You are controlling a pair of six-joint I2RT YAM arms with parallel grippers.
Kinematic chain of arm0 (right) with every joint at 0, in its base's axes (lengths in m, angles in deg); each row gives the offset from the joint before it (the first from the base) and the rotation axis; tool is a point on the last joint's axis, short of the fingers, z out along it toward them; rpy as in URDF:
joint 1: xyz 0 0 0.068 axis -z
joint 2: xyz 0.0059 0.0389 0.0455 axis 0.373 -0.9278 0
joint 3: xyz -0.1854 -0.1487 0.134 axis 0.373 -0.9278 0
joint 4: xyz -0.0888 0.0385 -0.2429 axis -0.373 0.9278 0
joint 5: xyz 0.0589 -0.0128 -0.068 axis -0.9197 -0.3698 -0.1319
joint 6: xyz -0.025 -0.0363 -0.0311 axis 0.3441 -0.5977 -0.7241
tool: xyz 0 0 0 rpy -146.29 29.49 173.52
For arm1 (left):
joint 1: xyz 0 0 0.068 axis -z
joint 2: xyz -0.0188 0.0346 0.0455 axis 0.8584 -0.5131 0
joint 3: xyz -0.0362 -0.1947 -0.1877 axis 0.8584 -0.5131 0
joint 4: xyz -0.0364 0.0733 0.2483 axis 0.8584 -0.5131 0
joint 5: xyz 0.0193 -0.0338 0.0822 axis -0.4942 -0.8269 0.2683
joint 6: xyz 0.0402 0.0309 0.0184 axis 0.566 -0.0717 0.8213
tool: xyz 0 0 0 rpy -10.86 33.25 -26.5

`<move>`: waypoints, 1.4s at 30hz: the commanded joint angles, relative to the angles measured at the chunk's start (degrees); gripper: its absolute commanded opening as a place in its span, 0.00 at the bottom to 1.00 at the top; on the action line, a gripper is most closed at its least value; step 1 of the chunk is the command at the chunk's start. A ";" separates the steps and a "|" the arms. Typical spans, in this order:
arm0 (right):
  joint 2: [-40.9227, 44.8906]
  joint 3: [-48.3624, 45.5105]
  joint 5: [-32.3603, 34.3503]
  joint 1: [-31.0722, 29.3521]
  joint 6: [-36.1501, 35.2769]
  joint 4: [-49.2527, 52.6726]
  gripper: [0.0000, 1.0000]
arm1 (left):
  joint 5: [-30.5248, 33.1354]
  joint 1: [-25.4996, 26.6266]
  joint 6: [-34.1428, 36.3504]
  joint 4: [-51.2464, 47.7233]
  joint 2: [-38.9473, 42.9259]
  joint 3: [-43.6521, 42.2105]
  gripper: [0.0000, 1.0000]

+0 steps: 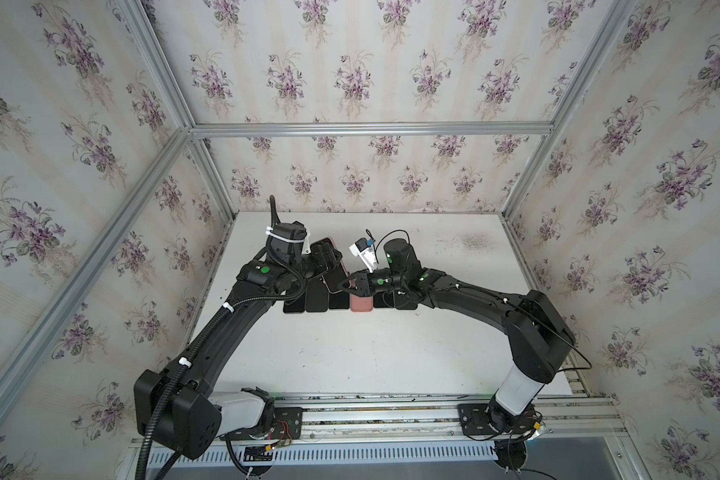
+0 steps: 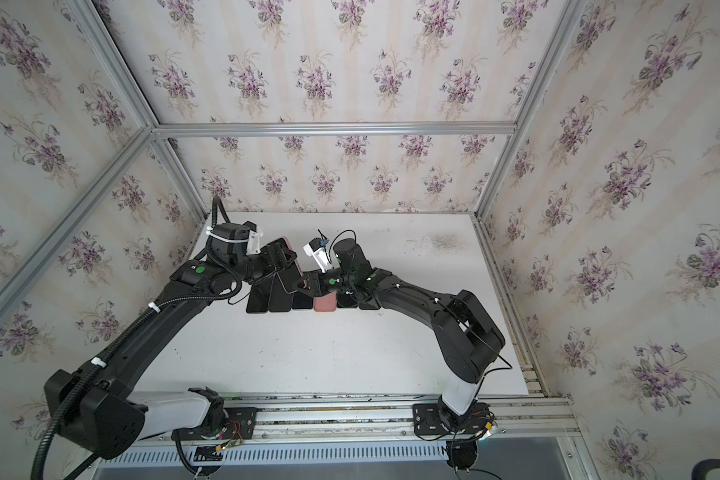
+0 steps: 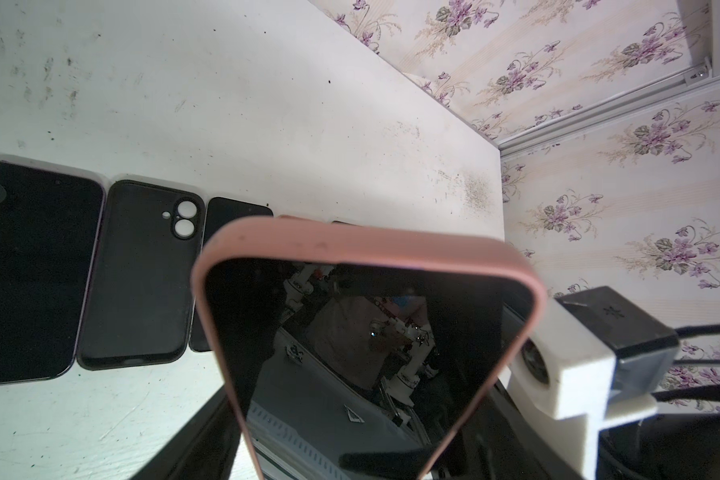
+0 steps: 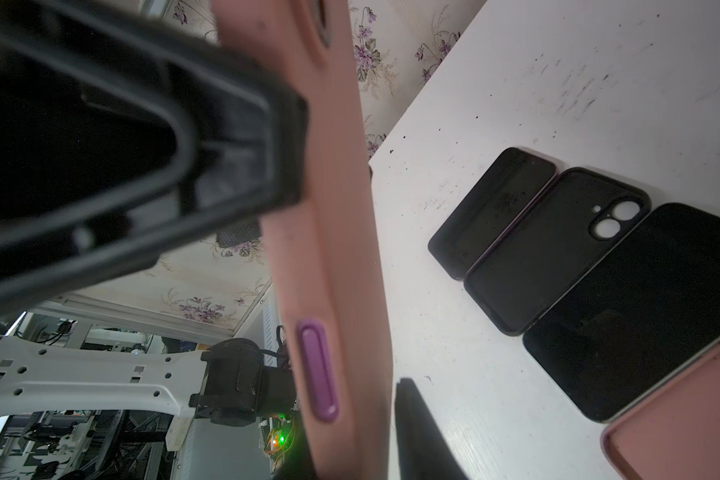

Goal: Take the phone out of the phone case

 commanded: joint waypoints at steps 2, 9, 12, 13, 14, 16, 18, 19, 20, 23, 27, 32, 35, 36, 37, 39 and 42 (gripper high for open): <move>1.27 0.23 -0.73 0.31 -0.72 -1.51 0.13 | -0.02 0.05 -1.12 5.65 1.06 0.07 0.66; 6.18 -2.50 -1.69 2.52 -4.10 1.87 0.00 | -5.58 -0.03 -1.33 12.49 2.35 3.41 1.00; 9.51 -5.20 -1.80 4.92 -5.71 3.68 0.00 | -6.98 -0.20 -0.24 13.78 1.92 7.63 1.00; 10.82 -6.46 -2.13 6.17 -5.99 4.01 0.00 | -6.92 -0.26 0.70 13.78 1.78 9.23 1.00; 12.04 -7.65 -2.49 7.42 -6.31 4.30 0.00 | -6.74 -0.38 1.83 13.72 1.69 10.79 1.00; 15.57 -10.70 -3.31 11.79 -8.06 5.05 0.00 | -7.11 -0.87 5.41 13.46 1.41 14.08 1.00; 19.04 -13.24 -4.35 16.01 -10.67 6.57 0.00 | -8.08 -1.39 10.02 12.64 0.73 17.79 1.00; 20.87 -14.37 -5.33 18.30 -12.25 7.59 0.00 | -8.87 -1.60 12.83 11.91 0.19 19.73 1.00; 22.36 -15.30 -6.52 20.47 -13.57 8.13 0.00 | -9.73 -1.71 15.42 11.10 -0.42 21.54 1.00; 27.34 -18.68 -10.30 27.42 -17.40 8.07 0.00 | -14.78 -1.71 24.07 7.46 -3.00 27.62 1.00; 33.58 -22.04 -13.58 33.01 -27.53 6.65 0.00 | -23.53 -1.71 33.76 3.23 -5.97 32.01 1.00; 37.53 -24.95 -16.51 33.58 -38.44 1.05 0.00 | -32.14 -1.47 43.73 -2.85 -8.13 32.32 1.00; 35.93 -24.14 -20.97 33.56 -40.92 -0.87 0.00 | -34.29 -0.81 50.91 -8.59 -8.80 31.98 1.00; 34.74 -23.52 -22.96 33.54 -40.86 -1.42 0.00 | -34.40 -0.42 53.37 -9.99 -8.86 31.56 1.00; 33.46 -22.90 -25.15 33.52 -40.99 -1.85 0.00 | -34.64 -0.14 55.53 -10.96 -8.71 30.81 1.00; 31.33 -22.46 -28.19 33.25 -40.34 -4.10 0.00 | -35.95 0.05 58.48 -12.07 -8.44 29.05 1.00; 29.73 -22.55 -30.10 32.21 -40.22 -7.01 0.00 | -37.91 0.11 61.53 -13.45 -8.25 26.75 1.00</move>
